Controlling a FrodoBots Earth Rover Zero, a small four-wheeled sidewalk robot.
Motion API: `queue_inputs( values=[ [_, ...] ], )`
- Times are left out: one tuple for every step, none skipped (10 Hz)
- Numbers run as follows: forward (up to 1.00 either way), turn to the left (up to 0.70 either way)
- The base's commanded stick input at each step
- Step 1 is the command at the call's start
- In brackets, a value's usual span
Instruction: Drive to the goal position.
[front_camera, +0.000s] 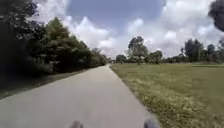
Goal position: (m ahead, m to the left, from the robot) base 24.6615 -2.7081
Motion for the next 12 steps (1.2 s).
queue_inputs(
  values=[
    [0.85, 0.00],
    [0.85, 0.00],
    [0.85, 0.00],
    [0.85, 0.00],
    [0.85, 0.00],
    [0.85, 0.00],
    [0.85, 0.00],
    [0.85, 0.00],
    [0.85, 0.00],
    [0.85, 0.00],
    [0.85, 0.00],
    [0.85, 0.00]
  ],
)
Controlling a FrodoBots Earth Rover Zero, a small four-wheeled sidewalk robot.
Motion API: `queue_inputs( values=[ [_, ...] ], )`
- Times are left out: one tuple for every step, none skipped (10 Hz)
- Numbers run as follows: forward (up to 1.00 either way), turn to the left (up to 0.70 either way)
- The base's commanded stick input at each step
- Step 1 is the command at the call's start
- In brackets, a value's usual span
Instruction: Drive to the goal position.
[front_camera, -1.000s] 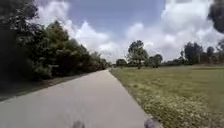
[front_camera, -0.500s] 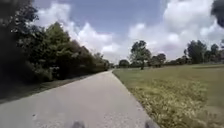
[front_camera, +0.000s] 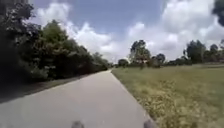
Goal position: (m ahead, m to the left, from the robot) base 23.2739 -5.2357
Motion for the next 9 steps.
queue_inputs(
  values=[
    [0.85, 0.00],
    [0.85, 0.00],
    [0.85, 0.00],
    [0.85, 0.00],
    [0.85, 0.00],
    [0.85, 0.00],
    [0.85, 0.00],
    [0.85, 0.00],
    [0.85, 0.00]
  ],
)
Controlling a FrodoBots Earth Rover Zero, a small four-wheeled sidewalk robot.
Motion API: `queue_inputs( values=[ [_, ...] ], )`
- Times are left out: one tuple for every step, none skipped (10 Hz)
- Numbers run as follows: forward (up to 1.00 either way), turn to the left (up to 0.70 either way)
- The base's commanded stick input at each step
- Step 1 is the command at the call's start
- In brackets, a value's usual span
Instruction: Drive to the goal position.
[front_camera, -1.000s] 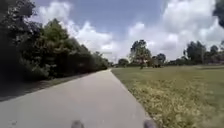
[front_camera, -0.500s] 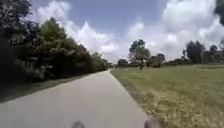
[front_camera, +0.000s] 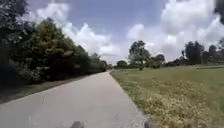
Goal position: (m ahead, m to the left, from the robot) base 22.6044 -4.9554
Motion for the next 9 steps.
queue_inputs(
  values=[
    [0.85, 0.00],
    [0.85, 0.00],
    [0.85, 0.00],
    [0.85, 0.00],
    [0.85, 0.05],
    [0.85, 0.17],
    [0.85, 0.32],
    [0.85, 0.08],
    [0.85, 0.00]
  ],
)
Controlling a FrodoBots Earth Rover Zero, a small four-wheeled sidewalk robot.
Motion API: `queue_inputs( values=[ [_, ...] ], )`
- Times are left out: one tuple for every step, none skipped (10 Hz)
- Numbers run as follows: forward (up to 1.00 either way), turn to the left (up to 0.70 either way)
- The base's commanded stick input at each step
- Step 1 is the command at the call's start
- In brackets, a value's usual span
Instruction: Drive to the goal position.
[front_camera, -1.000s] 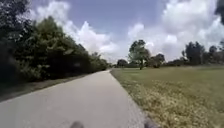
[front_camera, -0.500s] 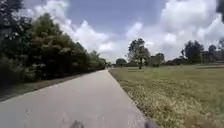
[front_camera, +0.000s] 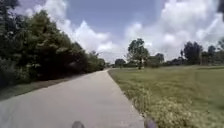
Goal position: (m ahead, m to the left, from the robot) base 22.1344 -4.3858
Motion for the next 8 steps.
queue_inputs(
  values=[
    [0.85, 0.00],
    [0.85, 0.00],
    [0.85, 0.00],
    [0.85, 0.00],
    [0.85, 0.00],
    [0.85, 0.00],
    [0.85, 0.00],
    [0.85, 0.00]
  ],
)
